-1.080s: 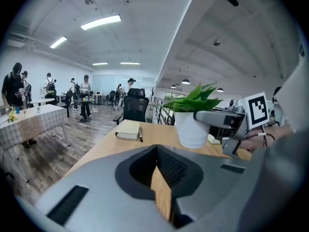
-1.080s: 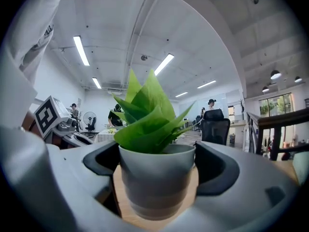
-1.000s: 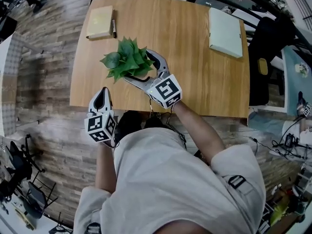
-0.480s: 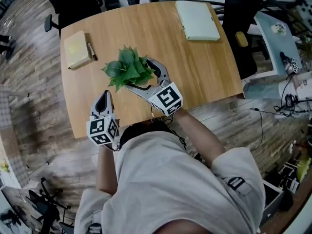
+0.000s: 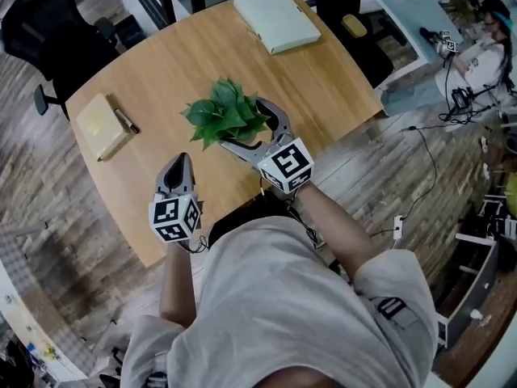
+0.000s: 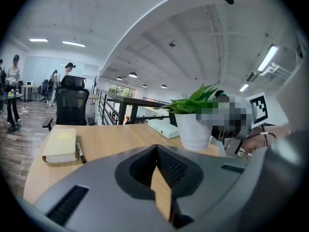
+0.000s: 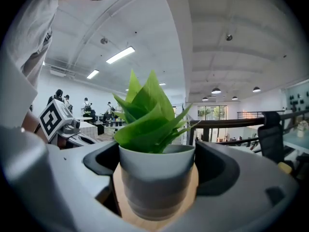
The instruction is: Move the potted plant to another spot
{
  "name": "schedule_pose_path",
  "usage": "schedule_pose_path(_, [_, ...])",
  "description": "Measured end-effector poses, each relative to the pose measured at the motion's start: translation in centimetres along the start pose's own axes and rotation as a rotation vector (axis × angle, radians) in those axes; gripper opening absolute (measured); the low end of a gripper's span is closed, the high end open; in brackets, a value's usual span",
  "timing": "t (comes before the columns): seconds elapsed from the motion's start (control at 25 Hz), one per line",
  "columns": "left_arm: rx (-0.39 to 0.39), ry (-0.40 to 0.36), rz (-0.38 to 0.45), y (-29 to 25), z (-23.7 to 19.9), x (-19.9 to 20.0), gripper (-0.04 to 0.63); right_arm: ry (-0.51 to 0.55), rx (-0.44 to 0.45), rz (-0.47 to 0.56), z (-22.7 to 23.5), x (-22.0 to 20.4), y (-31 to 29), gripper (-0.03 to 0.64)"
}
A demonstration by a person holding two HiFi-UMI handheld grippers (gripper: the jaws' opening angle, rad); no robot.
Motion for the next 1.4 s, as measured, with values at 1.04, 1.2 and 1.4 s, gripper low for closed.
schedule_pose_path(1.04, [-0.085, 0.007, -0.073, -11.3, 3.1, 0.9, 0.012, -0.034, -0.139, -0.028, 12.3, -0.9, 0.4, 0.486])
schedule_pose_path(1.2, [-0.077, 0.009, -0.088, -13.4, 3.4, 1.2, 0.012, -0.053, -0.134, -0.036, 14.5, -1.3, -0.4, 0.486])
schedule_pose_path(1.4, [-0.060, 0.020, -0.107, -15.4, 3.2, 1.4, 0.012, -0.070, -0.121, -0.053, 16.9, -2.0, -2.2, 0.486])
Point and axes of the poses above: the fingertips, and each gripper's own axes: y backward along the fingers, z to its right, x out of its top, the point moved 1 cm from there along y, backward along the fingers, and after that the axes turned 3 degrees about -y, right-handed, at the moved point
